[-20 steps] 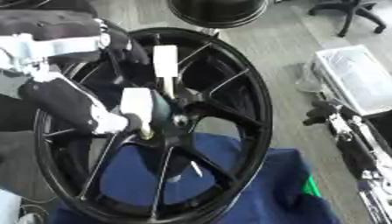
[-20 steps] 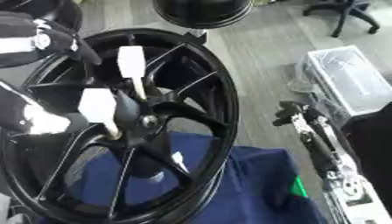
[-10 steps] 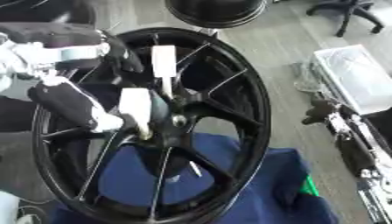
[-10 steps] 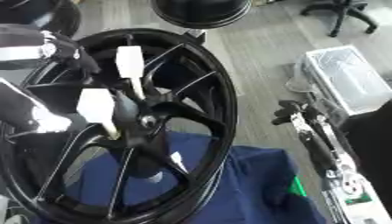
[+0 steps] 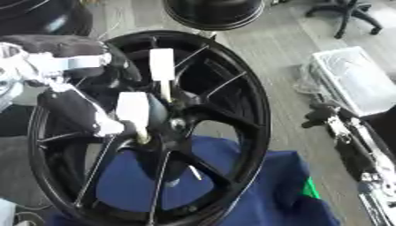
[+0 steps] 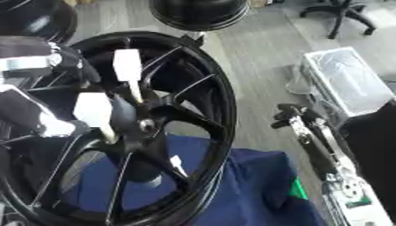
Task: Pull the pin out of the wheel hub.
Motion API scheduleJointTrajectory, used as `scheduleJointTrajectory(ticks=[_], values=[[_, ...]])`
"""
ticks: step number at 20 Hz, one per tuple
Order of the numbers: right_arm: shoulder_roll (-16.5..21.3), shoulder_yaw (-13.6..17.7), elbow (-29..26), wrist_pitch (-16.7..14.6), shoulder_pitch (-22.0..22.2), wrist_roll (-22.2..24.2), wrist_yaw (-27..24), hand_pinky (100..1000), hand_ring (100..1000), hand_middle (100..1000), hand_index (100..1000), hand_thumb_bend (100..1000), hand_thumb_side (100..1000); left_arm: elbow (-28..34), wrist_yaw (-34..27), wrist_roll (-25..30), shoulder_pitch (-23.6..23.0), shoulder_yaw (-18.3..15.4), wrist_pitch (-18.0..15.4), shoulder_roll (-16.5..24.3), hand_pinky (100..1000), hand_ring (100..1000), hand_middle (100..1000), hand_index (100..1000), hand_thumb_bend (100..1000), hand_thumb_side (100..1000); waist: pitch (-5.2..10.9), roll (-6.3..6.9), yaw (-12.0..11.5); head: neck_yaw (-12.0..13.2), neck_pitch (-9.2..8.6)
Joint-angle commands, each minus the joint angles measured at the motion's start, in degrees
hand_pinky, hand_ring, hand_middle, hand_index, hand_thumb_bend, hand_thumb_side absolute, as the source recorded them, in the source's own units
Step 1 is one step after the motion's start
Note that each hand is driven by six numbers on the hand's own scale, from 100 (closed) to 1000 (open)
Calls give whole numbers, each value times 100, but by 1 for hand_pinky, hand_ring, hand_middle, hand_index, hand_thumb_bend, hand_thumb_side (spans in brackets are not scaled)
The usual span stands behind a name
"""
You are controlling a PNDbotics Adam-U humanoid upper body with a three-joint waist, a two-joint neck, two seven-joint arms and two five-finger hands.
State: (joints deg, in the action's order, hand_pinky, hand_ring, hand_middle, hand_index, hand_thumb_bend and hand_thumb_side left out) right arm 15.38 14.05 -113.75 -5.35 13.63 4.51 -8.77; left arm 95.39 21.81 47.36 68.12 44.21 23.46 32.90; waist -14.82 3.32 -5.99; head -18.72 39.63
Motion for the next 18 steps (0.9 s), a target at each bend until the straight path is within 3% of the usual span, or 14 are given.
scheduleJointTrajectory(ticks=[1, 3, 18], values=[[106, 8, -84, 10, -3, 10, 37, 973, 622, 601, 753, 100, 694, -71, 130, 439, 77, -45, 340, 7, 876, 844, 792, 849, 452, 304, 73, -37, 6, 21, -63], [101, 1, -84, 23, 0, 10, 54, 973, 622, 601, 753, 100, 696, -106, 163, 428, 81, -50, 293, -13, 871, 841, 788, 843, 447, 264, 70, -37, 1, 34, -48], [119, -25, -84, 45, -26, 33, 43, 974, 623, 601, 753, 100, 695, -320, 294, 275, 111, 18, 188, -278, 851, 828, 768, 822, 354, 200, 67, -34, 30, 75, -26]])
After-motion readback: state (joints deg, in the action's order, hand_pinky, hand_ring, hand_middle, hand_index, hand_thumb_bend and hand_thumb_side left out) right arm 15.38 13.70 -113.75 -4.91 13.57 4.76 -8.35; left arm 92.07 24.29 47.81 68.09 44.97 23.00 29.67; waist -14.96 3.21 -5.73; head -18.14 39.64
